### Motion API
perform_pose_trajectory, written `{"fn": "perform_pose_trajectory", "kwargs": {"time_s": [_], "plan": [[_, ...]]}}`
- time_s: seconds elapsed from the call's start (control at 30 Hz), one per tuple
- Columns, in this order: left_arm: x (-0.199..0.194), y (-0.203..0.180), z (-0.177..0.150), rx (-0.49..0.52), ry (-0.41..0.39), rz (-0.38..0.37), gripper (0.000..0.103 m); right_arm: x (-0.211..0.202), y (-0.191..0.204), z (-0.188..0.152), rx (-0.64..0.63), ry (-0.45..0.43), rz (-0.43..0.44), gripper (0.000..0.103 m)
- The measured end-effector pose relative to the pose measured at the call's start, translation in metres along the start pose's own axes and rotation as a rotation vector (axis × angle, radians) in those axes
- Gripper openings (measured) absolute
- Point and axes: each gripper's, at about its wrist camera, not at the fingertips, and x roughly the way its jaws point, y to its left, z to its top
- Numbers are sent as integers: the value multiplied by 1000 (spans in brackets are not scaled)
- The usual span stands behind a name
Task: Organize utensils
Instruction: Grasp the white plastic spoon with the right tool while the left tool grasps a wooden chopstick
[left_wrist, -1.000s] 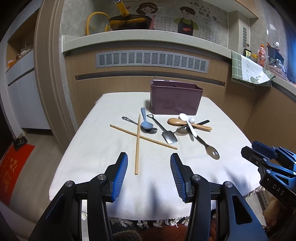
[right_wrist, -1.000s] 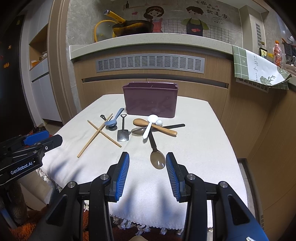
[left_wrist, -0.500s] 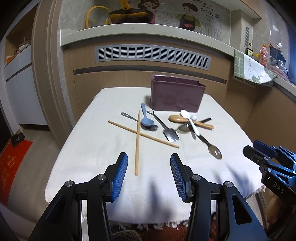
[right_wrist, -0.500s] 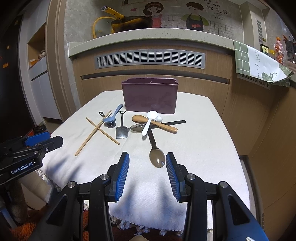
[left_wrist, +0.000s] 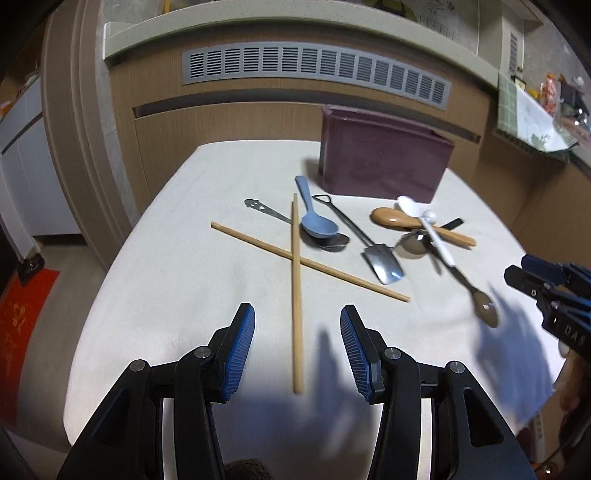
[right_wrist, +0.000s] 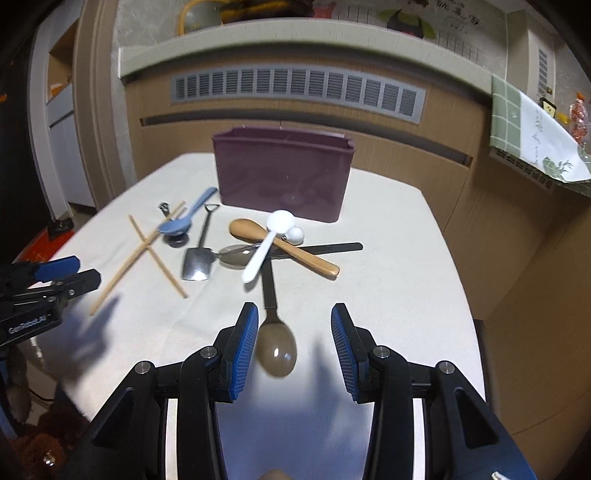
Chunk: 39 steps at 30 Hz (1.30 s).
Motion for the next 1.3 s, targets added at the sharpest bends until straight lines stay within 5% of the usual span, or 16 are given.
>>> {"fn": "perform_pose_trajectory", "kwargs": {"time_s": [0.3, 0.47, 0.53, 0.8, 0.87, 1.0, 1.17, 1.3], "plan": [[32, 17, 51, -18, 63, -90, 45, 28, -5, 32, -32, 7, -30, 38], [54, 13, 74, 30, 73, -93, 20, 36, -3, 50, -50, -13, -44, 38], [67, 12, 79, 33, 112, -114, 19, 39, -3, 55, -43, -8, -41, 37], [105, 10, 88, 34, 214, -131, 19, 63, -18, 75, 35, 47, 56, 37], [108, 10, 88, 26, 224, -159, 10, 74, -20, 82, 61, 68, 98, 39], [88, 15, 89, -18, 133, -193, 5, 102, -11, 94, 66, 127, 161, 39], [47, 28, 95, -77, -12, -232, 5, 142, -2, 105, 62, 211, 141, 38], [45, 32, 95, -73, -8, -219, 6, 168, -3, 105, 119, 295, 150, 39]]}}
